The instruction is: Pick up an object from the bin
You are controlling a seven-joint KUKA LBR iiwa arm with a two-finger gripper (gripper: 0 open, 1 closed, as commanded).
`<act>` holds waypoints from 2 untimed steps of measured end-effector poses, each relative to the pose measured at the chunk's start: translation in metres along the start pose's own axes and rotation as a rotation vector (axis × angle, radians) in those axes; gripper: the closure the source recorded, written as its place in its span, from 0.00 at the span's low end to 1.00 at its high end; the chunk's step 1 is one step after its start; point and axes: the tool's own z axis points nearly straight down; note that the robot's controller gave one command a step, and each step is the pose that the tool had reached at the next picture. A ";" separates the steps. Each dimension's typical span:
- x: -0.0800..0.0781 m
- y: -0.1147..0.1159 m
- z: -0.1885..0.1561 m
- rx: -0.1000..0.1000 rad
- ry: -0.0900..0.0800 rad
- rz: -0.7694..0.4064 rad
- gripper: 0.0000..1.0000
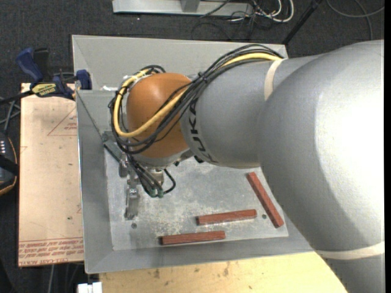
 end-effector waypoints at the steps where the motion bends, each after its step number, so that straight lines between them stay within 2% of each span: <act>1: 0.026 -0.016 0.021 -0.003 -0.008 -0.075 0.00; 2: 0.049 -0.032 0.052 0.001 0.003 -0.245 0.00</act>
Offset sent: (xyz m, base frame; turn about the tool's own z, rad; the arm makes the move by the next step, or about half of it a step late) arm -0.0434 -0.0340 -0.0579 -0.2577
